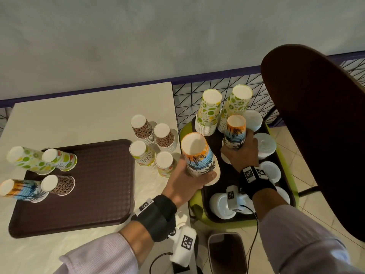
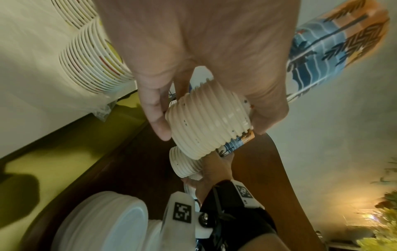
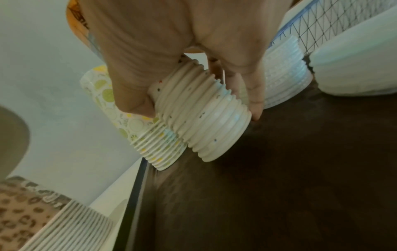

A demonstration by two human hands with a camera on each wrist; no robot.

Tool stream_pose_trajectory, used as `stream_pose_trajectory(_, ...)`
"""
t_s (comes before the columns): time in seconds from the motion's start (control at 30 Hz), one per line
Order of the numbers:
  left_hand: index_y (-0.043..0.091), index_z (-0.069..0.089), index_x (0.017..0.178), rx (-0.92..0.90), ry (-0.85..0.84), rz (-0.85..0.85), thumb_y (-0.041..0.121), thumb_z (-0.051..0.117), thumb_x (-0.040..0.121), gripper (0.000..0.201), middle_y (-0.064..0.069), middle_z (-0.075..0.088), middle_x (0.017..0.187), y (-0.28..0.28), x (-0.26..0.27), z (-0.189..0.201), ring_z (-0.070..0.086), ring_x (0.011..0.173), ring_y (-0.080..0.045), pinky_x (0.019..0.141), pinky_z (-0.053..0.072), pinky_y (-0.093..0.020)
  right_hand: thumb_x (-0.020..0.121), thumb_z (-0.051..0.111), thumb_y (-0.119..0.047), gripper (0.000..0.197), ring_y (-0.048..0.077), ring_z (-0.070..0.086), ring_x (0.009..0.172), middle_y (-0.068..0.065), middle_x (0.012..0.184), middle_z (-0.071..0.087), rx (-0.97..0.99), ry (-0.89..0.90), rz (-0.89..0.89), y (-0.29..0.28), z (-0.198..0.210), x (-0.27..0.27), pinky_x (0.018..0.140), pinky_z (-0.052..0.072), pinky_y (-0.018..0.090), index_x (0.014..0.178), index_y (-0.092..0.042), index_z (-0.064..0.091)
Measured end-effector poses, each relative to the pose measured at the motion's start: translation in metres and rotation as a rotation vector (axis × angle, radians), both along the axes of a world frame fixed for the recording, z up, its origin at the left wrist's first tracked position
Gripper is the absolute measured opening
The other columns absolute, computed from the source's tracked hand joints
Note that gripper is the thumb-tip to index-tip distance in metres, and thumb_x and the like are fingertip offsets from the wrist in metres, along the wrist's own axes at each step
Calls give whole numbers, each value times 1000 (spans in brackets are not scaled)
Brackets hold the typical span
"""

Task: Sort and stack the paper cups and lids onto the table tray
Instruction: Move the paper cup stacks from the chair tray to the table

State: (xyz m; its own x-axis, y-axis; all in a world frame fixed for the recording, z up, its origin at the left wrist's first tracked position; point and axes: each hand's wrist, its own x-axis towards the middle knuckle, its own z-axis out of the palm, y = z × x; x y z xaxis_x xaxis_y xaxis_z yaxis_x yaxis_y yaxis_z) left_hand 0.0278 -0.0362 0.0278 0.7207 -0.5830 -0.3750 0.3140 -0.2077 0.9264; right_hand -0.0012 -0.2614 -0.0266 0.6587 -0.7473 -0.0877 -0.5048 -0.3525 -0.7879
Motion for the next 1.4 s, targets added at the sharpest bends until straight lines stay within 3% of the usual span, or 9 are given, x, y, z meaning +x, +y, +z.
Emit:
stream_pose_trajectory(0.13,23,60,133,-31,3,-48,20,89,78,63,8,75,120,23,-7,4,71,107,-12,80,63,-37,57,83,-41,88,22,55,109,7,119,57,4,-94,-47,7,15,-11,95,53,47,135,-29,44)
stream_pose_trajectory(0.3,17,53,143,76,-83,-75,36,91,72,83,2,69,133,79,-15,0,65,125,-17,110,51,-41,61,85,-38,76,22,61,114,-1,122,60,-8,-225,-77,25,39,-35,95,55,51,125,-36,44)
stream_pose_trajectory(0.43,19,53,141,193,-208,-26,36,91,65,87,6,67,130,125,-13,-9,65,122,-10,107,52,-30,64,87,-28,75,12,64,109,-1,124,61,25,-317,-51,52,58,-52,93,55,35,122,-42,41)
stream_pose_trajectory(0.5,20,51,143,244,-183,-12,37,91,64,90,5,67,132,144,-7,-20,64,123,-10,110,51,-36,66,88,-23,78,6,64,108,-1,124,61,52,-345,-31,67,66,-57,90,53,26,124,-40,40)
stream_pose_trajectory(0.7,44,43,148,329,-100,93,50,93,56,106,17,66,134,168,11,-34,62,125,-4,116,44,-39,61,85,-34,84,14,64,114,-1,127,63,142,-345,49,114,71,-65,95,54,30,134,-28,43)
stream_pose_trajectory(0.8,63,41,124,378,-85,99,52,87,50,87,23,65,126,167,19,-36,64,117,-3,109,46,-33,59,82,-41,88,13,63,116,-3,129,62,180,-325,95,132,70,-71,93,50,18,137,-29,42)
stream_pose_trajectory(0.9,70,40,115,418,-82,101,54,85,51,80,22,66,123,166,21,-40,65,117,-12,104,48,-31,59,82,-42,87,13,62,116,-3,129,62,203,-320,133,145,68,-75,97,54,31,135,-33,41)
stream_pose_trajectory(1.17,42,38,147,526,-147,87,24,92,76,90,11,63,123,153,17,-46,59,114,-14,95,40,-22,60,85,-41,87,16,60,120,-2,131,57,180,-273,190,160,63,-77,96,56,46,134,-39,39)
stream_pose_trajectory(1.4,35,34,150,560,-170,100,30,95,70,101,8,61,129,159,11,-55,59,124,-19,101,44,-27,61,86,-40,93,17,58,123,-1,134,56,185,-249,204,162,58,-82,97,56,47,140,-32,38)
